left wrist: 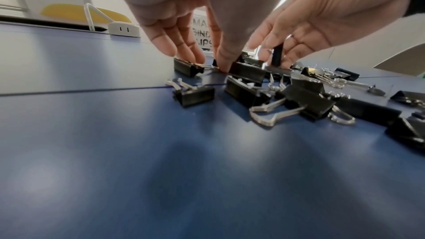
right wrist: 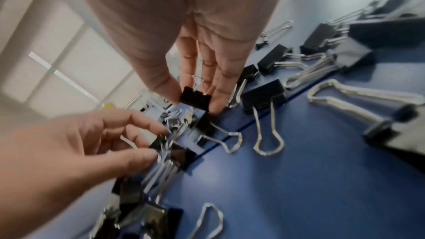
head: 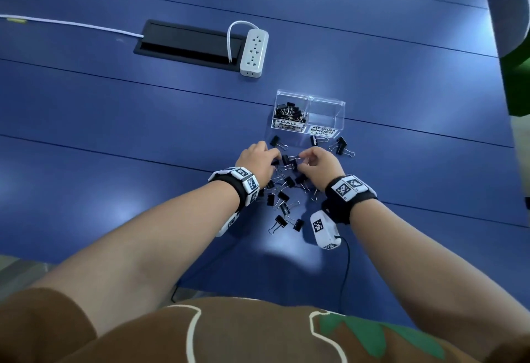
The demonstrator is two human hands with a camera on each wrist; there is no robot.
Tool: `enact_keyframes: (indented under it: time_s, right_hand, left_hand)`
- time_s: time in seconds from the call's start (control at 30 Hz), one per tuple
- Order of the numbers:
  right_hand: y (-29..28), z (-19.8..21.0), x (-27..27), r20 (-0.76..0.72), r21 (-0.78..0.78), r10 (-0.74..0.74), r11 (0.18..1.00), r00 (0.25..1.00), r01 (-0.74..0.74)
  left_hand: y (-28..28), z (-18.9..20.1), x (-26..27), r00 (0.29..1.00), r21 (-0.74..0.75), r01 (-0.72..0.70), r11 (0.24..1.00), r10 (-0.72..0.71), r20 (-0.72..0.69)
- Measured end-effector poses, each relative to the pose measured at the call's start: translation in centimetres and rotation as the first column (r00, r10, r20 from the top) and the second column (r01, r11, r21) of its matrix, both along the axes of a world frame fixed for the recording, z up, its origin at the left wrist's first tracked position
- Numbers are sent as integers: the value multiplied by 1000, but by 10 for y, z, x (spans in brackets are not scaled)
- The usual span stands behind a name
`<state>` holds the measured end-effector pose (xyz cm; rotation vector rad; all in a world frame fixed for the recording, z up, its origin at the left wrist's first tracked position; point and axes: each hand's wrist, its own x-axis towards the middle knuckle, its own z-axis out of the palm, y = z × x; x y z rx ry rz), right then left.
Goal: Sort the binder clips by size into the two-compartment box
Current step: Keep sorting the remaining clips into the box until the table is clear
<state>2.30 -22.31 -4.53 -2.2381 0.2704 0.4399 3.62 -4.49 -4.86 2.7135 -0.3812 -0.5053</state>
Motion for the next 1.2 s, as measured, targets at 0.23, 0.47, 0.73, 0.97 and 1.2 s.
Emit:
enact_keyframes:
  time_s: [0.23, 0.47, 0.73, 0.97, 1.2]
  right_hand:
    - [-27, 3, -20, -41, 56, -19, 998, 999, 22]
    - [-61, 8, -23, 154, -146, -194, 965, 969, 217]
    - [-72, -6, -45, 53, -222, -149, 962, 987, 157]
    - [-65, -8, -61, 68, -116, -101, 987, 993, 108]
    - [-93, -1, -75, 30, -73, -295, 952, 955, 297]
  left_hand:
    - [3, 8, 1, 998, -42, -53, 998, 51, -35]
    - [21, 12, -9, 911, -289, -409, 866, 369, -184]
    - [38, -1, -20, 863, -336, -498, 799, 421, -279]
    - [9, 22, 4, 891, -341, -454, 823, 417, -180]
    - [-43, 50, 70, 952, -346, -275, 897, 304, 33]
